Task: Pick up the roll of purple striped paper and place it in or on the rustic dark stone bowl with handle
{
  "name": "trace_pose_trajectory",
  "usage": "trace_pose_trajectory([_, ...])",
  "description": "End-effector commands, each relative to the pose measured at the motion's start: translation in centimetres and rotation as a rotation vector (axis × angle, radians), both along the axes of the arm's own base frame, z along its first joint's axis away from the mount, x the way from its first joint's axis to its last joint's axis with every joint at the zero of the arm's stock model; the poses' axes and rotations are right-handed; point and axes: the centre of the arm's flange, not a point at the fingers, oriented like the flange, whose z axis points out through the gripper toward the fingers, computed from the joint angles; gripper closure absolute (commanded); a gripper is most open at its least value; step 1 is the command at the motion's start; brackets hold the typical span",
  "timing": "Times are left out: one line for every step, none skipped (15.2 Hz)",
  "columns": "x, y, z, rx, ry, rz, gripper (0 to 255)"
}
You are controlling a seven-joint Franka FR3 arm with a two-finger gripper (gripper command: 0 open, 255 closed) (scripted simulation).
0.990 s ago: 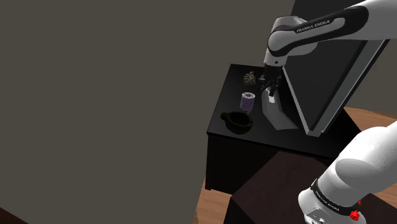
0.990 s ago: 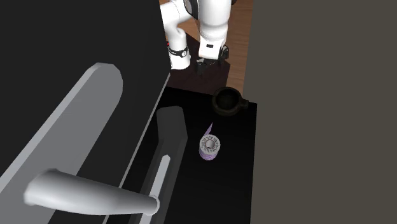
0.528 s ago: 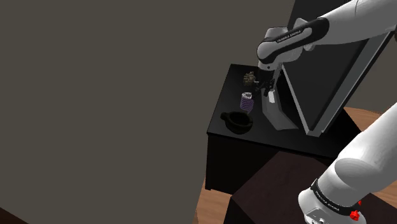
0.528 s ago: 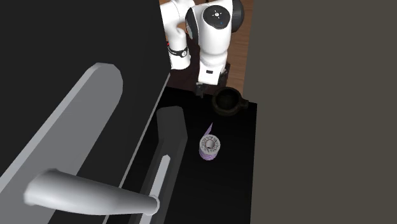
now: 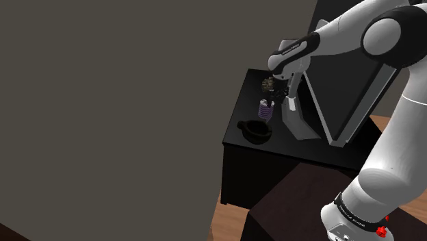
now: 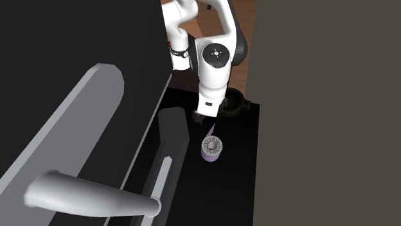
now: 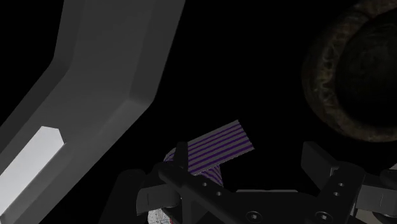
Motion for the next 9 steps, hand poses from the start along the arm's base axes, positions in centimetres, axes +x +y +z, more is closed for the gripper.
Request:
trace_pose_trajectory([1.8,-1.4,-1.2,-0.011,-0.006,0.001,0])
trace_pose_trajectory([2.6,-2.2,-1.8,-0.017,-0.008,0.001,0])
trace_pose_trajectory([3.3,-2.9,-2.4,-0.022,-0.011,0.0,0])
trace_pose_trajectory([4.1,-3.7,-3.0,-0.027,-0.013,0.0,0])
trace_pose_trajectory([4.9,-4.5,-3.6,-0.033,-0.016,0.0,0])
trace_pose_trajectory([5.6,-5.2,-4.1,-0.037,-0.018,0.0,0])
trace_pose_trajectory([5.5,-5.3,-4.7,-0.037,-0.018,0.0,0])
trace_pose_trajectory([5.5,-5.3,-5.2,-0.037,-0.018,0.0,0])
trace_pose_trajectory([5.5,-5.3,-5.7,-0.037,-0.018,0.0,0])
